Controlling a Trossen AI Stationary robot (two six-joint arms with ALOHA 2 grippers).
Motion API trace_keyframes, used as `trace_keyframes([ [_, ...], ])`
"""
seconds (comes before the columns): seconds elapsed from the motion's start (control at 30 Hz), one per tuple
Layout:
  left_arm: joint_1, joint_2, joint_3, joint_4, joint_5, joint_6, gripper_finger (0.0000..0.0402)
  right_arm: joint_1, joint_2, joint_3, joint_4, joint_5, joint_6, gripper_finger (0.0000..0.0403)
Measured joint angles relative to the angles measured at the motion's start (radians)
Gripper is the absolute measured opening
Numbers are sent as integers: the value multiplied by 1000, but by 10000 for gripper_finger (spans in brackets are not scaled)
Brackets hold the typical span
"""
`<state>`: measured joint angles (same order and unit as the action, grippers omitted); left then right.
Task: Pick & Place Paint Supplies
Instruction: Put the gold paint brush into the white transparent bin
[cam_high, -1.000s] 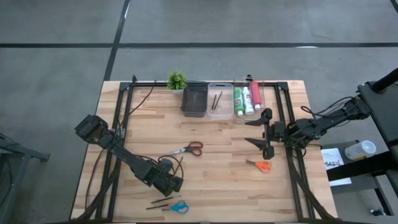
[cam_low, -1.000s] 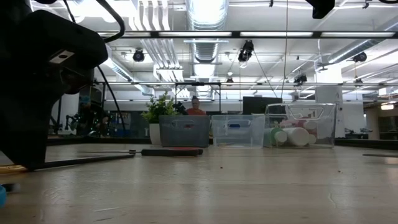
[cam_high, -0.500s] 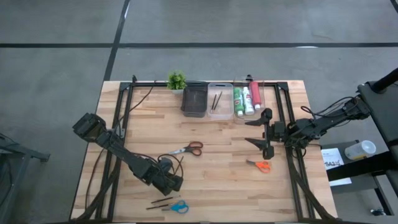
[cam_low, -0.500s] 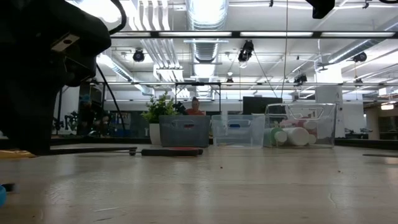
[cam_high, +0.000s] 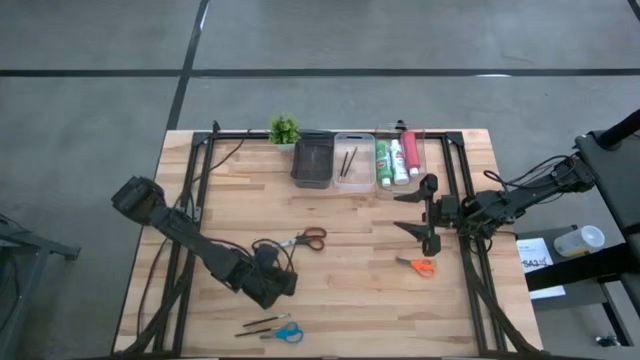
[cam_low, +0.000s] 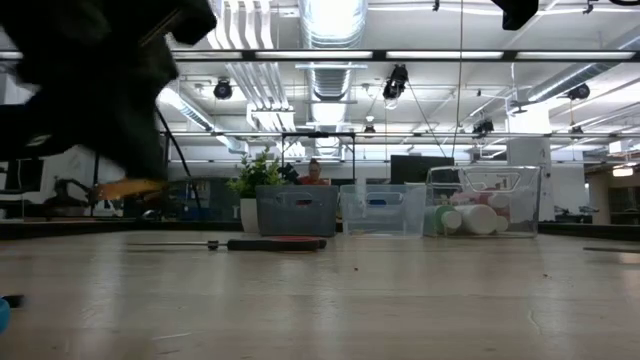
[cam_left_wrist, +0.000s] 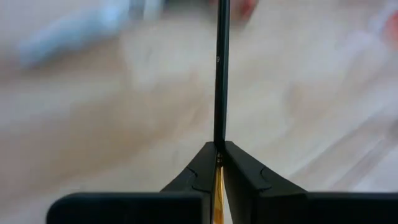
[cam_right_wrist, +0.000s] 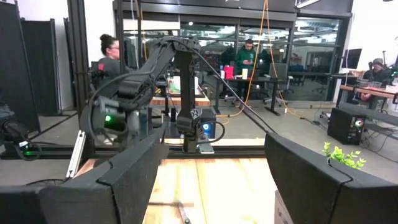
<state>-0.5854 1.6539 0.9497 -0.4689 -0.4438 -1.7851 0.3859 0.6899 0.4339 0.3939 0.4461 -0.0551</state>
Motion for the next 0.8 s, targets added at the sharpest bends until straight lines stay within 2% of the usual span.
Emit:
trace_keyframes([
  [0.13,14,-33,0,14,-266,23,26,0,0,0,0,0,0,288],
  [0.3,89,-37,0,72,-402,104,26,0,0,0,0,0,0,288],
  [0.37,131,-37,-1,117,-426,147,26,0,0,0,0,0,2,288],
  [0.57,285,-37,-1,324,-388,485,26,0,0,0,0,0,1,288],
  [0.67,377,-37,-2,450,-283,666,26,0,0,0,0,0,1,288],
  [0.8,506,-37,-2,614,-94,852,26,0,0,0,0,0,0,288],
])
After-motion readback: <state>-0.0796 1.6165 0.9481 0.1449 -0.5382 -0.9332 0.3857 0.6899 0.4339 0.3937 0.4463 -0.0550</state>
